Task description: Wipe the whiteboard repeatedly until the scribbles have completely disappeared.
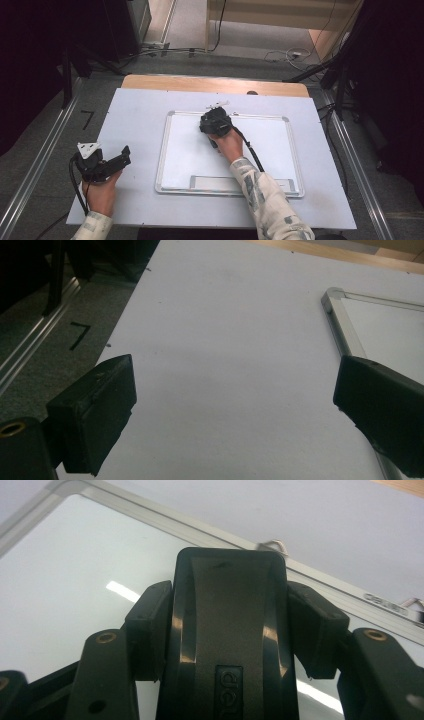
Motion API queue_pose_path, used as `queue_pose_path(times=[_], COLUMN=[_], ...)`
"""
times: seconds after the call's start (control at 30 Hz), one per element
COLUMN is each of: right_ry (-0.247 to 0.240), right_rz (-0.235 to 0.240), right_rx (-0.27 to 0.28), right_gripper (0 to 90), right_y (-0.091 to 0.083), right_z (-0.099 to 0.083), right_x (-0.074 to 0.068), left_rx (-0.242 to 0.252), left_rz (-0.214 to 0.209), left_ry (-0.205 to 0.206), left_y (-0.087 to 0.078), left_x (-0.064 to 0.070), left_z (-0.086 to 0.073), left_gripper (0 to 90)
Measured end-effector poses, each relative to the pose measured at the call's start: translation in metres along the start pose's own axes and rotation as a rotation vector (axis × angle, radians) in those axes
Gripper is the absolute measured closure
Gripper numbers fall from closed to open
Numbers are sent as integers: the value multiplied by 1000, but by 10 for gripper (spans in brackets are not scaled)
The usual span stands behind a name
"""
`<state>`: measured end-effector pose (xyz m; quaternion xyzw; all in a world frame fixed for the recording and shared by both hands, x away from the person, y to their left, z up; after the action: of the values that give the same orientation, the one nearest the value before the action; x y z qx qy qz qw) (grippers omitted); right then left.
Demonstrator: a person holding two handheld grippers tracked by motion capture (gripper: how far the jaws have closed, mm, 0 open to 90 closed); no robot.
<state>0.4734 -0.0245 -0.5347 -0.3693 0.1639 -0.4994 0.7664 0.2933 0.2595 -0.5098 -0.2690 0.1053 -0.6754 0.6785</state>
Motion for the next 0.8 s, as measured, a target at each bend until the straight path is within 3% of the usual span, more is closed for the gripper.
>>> queue_pose_path(times=[0.17, 0.47, 0.6, 0.8], right_ry=[-19, -15, -9, 15], right_rz=[19, 32, 29, 3], right_rx=[2, 3, 3, -2], right_gripper=[381, 380, 380, 380], right_y=[0, 0, -1, -4], right_z=[2, 2, 0, -7], right_x=[-14, -15, -8, 17], left_rx=[-1, 1, 1, -2], left_rz=[-2, 1, 5, 7], left_ry=[2, 2, 2, 7], left_y=[0, 1, 0, 0], left_x=[-1, -2, -3, -3], left_z=[0, 0, 0, -1], left_gripper=[41, 40, 40, 40])
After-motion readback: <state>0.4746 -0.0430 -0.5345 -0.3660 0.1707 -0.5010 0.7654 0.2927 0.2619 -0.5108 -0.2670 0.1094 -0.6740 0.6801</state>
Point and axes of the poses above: each handheld gripper's, and its own axes: y roughly forward along the jaws, z roughly out of its top, x roughly to its right, the point moved 7 cm from there along y, roughly forward along the jaws, and after that the axes turned 6 degrees about -z, right-handed, at the moved point
